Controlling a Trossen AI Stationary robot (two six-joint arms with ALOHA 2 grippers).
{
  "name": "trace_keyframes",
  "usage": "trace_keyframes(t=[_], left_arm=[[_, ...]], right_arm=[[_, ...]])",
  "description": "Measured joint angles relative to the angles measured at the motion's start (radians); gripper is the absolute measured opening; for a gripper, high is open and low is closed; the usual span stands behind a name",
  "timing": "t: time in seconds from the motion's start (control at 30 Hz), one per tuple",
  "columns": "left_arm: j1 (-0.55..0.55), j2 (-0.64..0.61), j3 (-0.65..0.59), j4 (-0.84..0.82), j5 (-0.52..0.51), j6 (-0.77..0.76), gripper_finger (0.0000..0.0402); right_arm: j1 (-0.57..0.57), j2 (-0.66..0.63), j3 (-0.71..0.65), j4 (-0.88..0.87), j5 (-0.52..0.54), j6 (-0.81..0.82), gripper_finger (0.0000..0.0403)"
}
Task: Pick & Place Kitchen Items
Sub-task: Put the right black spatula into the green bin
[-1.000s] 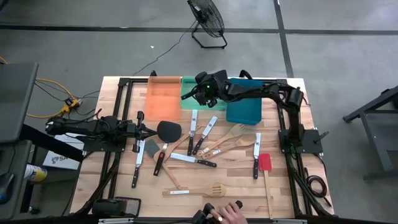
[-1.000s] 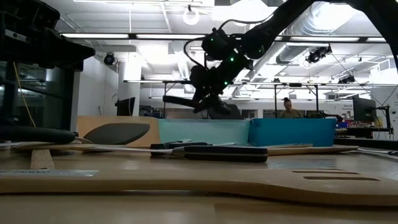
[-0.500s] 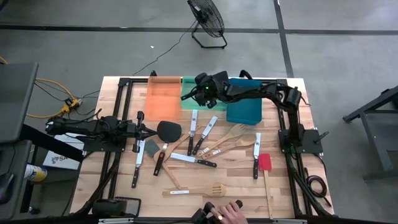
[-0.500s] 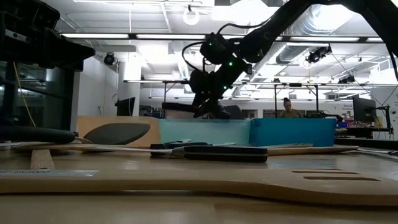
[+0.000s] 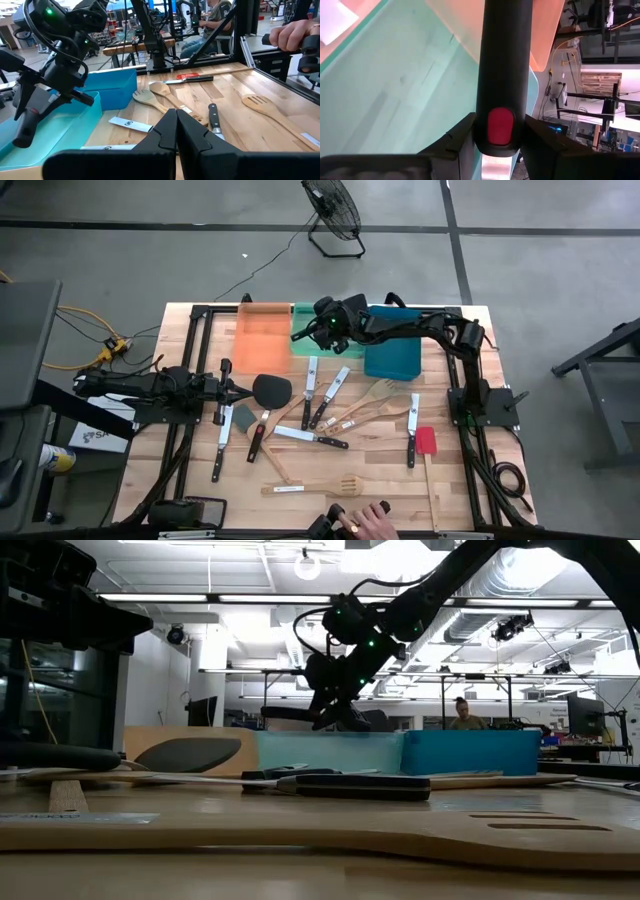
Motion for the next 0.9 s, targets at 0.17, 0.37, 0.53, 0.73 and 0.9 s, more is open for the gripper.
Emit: trace_keyframes(t=[0.17,0.37,0.53,0.73,0.9], left_arm=[[0.0,0.0,0.0,0.0,0.0,0.0,0.0],[0.0,0.0,0.0,0.0,0.0,0.0,0.0],[0.0,0.0,0.0,0.0,0.0,0.0,0.0],[0.0,0.0,0.0,0.0,0.0,0.0,0.0],[0.0,0.0,0.0,0.0,0.0,0.0,0.0]], right_arm=[[0.0,0.0,0.0,-0.001,0.002,0.0,0.0139],[0.0,-0.001,0.0,-0.014,0.003,0.0,0.0155],[0.0,-0.001,0.0,-0.014,0.004,0.007,0.0166],[0.003,-0.001,0.0,-0.014,0.018,0.012,0.0168],[0.016,-0.001,0.0,-0.015,0.05,0.012,0.0168]])
